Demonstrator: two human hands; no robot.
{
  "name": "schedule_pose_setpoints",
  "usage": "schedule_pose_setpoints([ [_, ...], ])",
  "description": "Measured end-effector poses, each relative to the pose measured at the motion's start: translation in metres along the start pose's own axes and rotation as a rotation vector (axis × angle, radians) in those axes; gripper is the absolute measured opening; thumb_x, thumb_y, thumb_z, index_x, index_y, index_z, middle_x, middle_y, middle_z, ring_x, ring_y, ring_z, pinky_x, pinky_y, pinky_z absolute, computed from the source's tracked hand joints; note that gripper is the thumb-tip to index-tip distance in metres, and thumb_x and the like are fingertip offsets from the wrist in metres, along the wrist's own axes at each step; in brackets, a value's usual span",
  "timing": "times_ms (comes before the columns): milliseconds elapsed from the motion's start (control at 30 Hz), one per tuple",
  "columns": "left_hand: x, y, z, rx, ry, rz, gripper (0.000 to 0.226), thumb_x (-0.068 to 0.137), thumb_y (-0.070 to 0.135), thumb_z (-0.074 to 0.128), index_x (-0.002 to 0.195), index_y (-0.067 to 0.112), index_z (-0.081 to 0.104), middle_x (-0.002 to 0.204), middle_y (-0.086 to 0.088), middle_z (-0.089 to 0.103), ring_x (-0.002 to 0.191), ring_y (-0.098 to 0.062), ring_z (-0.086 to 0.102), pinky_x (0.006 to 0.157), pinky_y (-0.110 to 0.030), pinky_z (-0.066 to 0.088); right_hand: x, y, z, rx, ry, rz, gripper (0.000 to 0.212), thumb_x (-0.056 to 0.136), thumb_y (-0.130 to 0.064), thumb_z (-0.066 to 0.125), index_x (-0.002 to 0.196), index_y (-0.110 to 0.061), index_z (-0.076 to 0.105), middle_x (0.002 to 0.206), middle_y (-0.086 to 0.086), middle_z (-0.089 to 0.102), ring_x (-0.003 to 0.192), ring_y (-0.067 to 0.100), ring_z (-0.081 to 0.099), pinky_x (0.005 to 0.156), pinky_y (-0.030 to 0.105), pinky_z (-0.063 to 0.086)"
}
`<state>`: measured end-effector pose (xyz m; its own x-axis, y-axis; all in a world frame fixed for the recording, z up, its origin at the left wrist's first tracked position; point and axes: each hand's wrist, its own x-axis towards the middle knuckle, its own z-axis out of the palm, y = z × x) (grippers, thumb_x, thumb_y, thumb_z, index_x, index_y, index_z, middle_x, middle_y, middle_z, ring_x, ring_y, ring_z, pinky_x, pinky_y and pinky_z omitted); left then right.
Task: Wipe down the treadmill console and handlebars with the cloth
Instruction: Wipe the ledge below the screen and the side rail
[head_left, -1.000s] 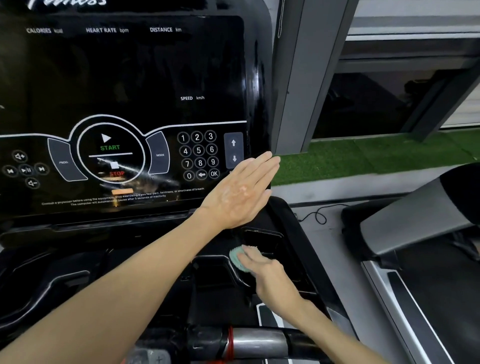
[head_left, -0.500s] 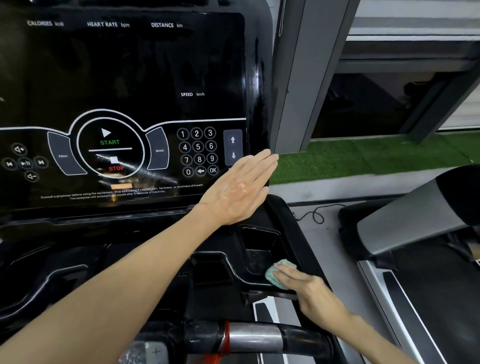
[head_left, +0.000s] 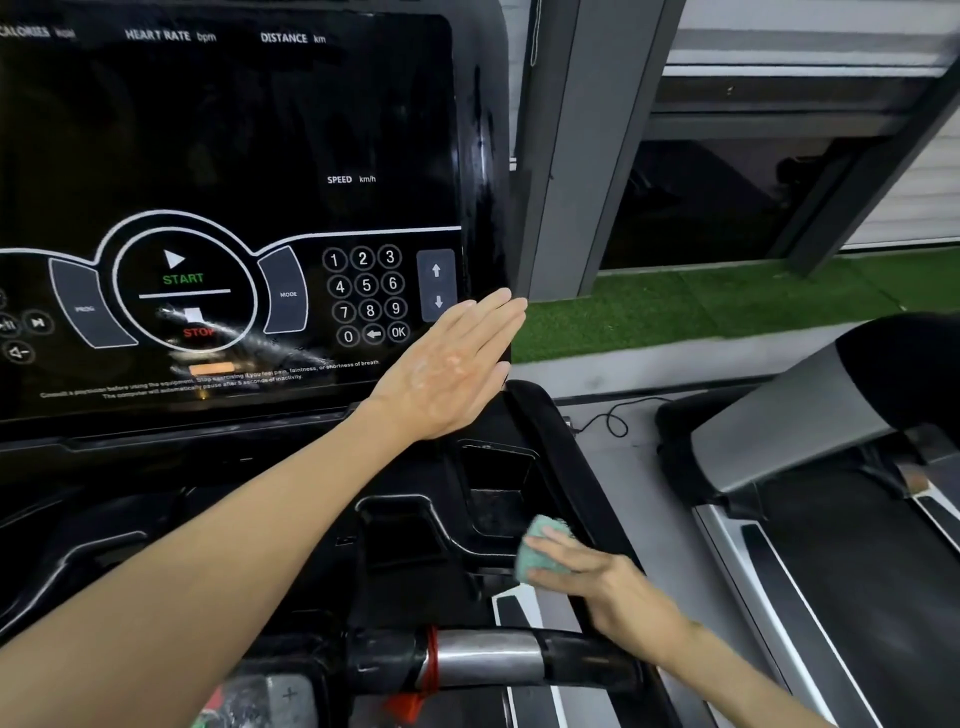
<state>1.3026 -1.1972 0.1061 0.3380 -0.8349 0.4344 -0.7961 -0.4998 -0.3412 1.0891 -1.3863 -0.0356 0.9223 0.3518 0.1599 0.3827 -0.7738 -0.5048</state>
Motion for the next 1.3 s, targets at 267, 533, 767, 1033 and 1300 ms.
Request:
schedule_pose_setpoints([
  [267, -0.001, 0.001, -0.001, 0.008, 0.015, 0.004, 0.054, 0.104, 0.027, 0.029, 0.147, -0.004, 0.036, 0.156, -0.016, 0.035, 0.146, -0.029, 0.028, 0.119, -0.043, 0.025, -0.039, 0.032, -0.036, -0.246, -0.107, 0.040, 0.100, 0.045, 0.025, 0.054, 0.124, -0.037, 0.056, 0.140, -0.014, 0.050, 0.134, 0.002, 0.039, 0.093, 0.026, 0.050],
  [533, 0.002, 0.000, -0.007, -0.018, 0.012, 0.040, 0.053, 0.102, 0.029, 0.031, 0.145, -0.002, 0.042, 0.154, -0.015, 0.039, 0.145, -0.029, 0.032, 0.117, -0.044, 0.028, -0.007, 0.026, -0.084, -0.003, 0.101, 0.314, 0.067, 0.070, 0.028, 0.041, 0.113, -0.014, 0.072, 0.127, -0.003, 0.061, 0.118, 0.007, 0.056, 0.097, 0.012, 0.042],
  [767, 0.022, 0.021, -0.056, -0.931, -0.093, -0.275, 0.041, 0.099, 0.040, 0.048, 0.136, 0.026, 0.057, 0.134, 0.010, 0.059, 0.121, -0.009, 0.054, 0.106, -0.036, 0.044, 0.083, -0.051, -0.154, 1.089, 0.438, 0.541, 0.024, 0.092, 0.005, 0.053, 0.109, -0.010, 0.063, 0.100, 0.010, 0.067, 0.090, 0.022, 0.061, 0.078, 0.034, 0.050],
  [1033, 0.030, -0.012, -0.114, -1.170, 0.027, -0.465, 0.030, 0.084, 0.021, 0.075, 0.103, 0.043, 0.067, 0.100, 0.013, 0.068, 0.081, -0.013, 0.066, 0.080, -0.023, 0.054, 0.130, -0.109, -0.192, 1.277, 0.511, 0.471, 0.013, 0.094, -0.003, 0.054, 0.106, 0.001, 0.060, 0.107, 0.020, 0.065, 0.099, 0.031, 0.065, 0.080, 0.044, 0.058],
  [1300, 0.009, -0.043, -0.141, -1.041, -0.046, -0.502, 0.012, 0.084, 0.037, 0.074, 0.083, 0.029, 0.064, 0.085, 0.009, 0.068, 0.075, -0.010, 0.061, 0.078, -0.032, 0.051, 0.156, -0.141, -0.213, 0.902, 0.497, 0.384, 0.013, 0.092, -0.012, 0.062, 0.098, -0.003, 0.068, 0.094, 0.014, 0.071, 0.090, 0.025, 0.066, 0.086, 0.042, 0.052],
])
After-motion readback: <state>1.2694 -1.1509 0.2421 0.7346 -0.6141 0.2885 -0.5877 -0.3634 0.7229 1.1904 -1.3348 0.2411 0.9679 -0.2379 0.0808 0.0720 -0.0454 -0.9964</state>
